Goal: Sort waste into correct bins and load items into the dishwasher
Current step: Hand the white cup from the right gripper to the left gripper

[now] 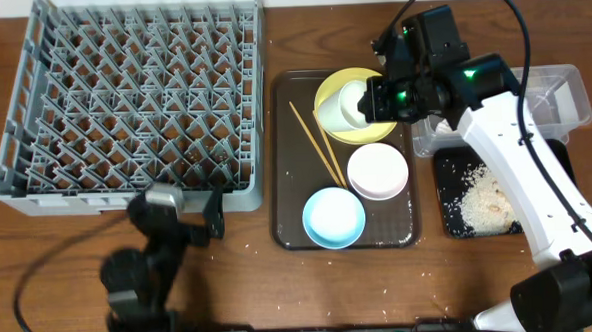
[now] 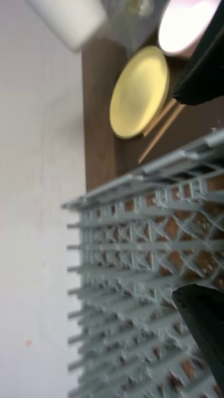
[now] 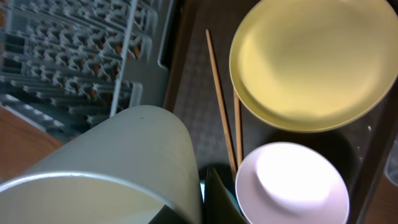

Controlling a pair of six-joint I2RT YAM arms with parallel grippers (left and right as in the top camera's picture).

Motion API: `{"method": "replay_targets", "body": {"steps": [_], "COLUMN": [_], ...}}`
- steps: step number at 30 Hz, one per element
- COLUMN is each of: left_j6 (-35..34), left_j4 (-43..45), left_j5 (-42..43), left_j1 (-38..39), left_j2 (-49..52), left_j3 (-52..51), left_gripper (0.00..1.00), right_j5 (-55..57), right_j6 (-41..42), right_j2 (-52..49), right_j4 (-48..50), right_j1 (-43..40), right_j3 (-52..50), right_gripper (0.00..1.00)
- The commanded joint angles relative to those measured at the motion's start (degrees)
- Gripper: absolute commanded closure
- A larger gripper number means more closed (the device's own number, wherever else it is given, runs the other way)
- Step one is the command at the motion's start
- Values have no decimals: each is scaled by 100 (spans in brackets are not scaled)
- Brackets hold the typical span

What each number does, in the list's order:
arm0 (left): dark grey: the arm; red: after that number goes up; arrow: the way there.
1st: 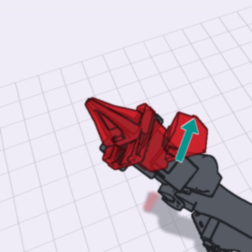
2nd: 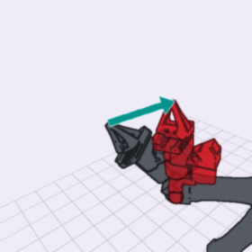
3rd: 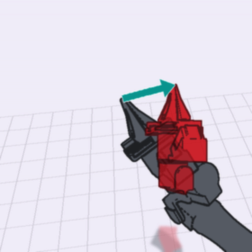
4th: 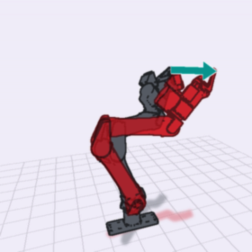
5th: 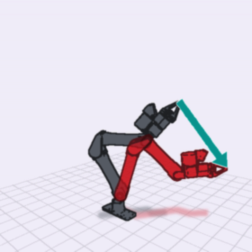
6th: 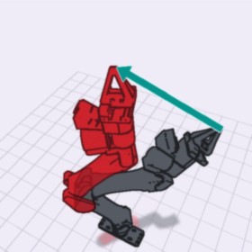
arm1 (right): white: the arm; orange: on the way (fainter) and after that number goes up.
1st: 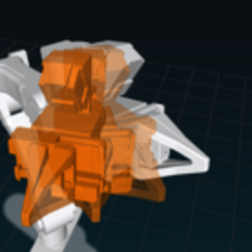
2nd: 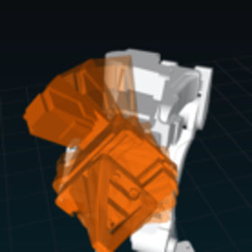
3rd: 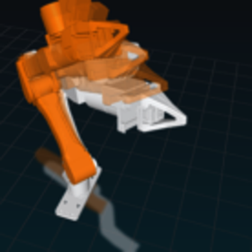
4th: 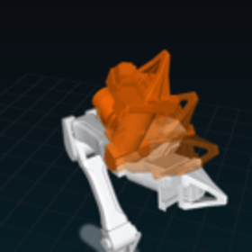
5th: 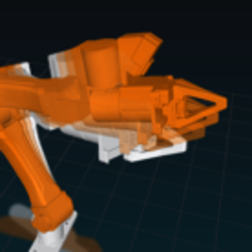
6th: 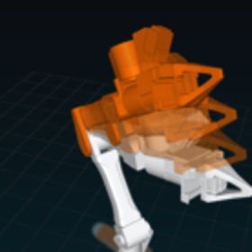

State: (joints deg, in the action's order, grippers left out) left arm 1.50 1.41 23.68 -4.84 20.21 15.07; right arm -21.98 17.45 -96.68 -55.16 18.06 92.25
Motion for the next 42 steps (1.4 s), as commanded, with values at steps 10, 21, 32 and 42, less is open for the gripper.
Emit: {"method": "replay_targets", "body": {"steps": [10,21,32,42], "left_j6": [-1952,-7661,-7676,-7285], "left_j4": [793,2122,2124,2124], "left_j5": [4347,5604,6424,6505], "left_j1": [-20,-22,-22,-20], "left_j2": [4666,5482,5482,5482], "left_j3": [3274,3281,3274,3274], "left_gripper": [7,7,7,7], "right_j5": [-446,-1810,-4448,-4564], "right_j6": [-79,-74,914,1163], "right_j2": [2,-2,-2,-9], "right_j4": [455,1685,5405,6367], "right_j1": [-393,-492,-365,409], "right_j3": [52,-240,-1908,-2177], "right_gripper": [99,99,99,99]}}
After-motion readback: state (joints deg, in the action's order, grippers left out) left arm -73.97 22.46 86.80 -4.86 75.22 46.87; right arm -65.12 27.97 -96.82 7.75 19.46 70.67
